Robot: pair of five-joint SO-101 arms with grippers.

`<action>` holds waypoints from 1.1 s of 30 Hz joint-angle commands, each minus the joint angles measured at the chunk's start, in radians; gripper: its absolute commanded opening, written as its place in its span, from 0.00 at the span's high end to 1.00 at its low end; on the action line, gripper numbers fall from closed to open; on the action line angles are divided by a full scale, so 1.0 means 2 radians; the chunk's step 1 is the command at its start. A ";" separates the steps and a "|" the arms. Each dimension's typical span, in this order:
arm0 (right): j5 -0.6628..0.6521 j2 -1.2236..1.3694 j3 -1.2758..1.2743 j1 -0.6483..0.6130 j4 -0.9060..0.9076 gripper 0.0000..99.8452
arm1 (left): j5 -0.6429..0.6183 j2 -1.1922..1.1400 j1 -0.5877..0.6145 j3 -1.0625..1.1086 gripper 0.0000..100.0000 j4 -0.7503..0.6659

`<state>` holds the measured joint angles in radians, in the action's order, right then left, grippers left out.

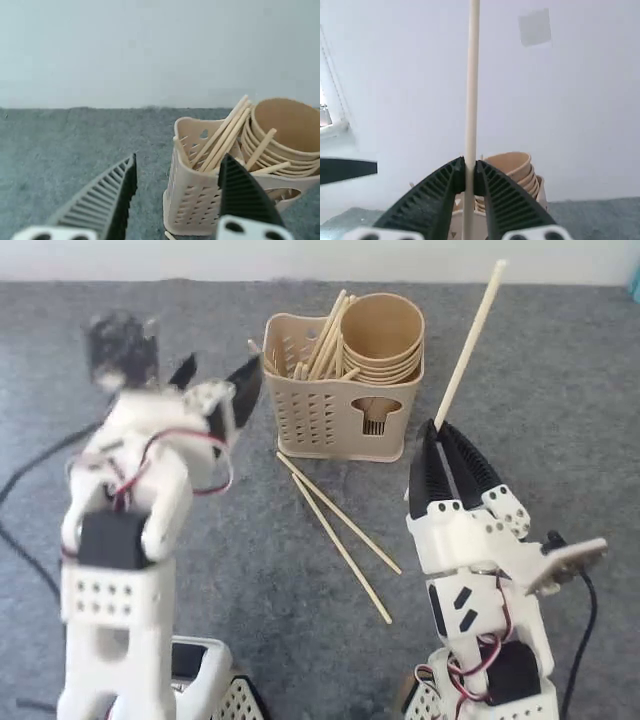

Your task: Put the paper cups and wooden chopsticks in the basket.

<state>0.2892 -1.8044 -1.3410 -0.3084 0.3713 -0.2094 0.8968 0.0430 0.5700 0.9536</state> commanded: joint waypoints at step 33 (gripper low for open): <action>-0.035 0.757 0.550 -0.082 -0.229 0.99 | -0.046 0.426 0.104 0.560 0.75 -0.249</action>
<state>0.2478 -0.4005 -0.4235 -0.4695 -0.0644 -0.2984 1.7269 0.2562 1.6962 0.4718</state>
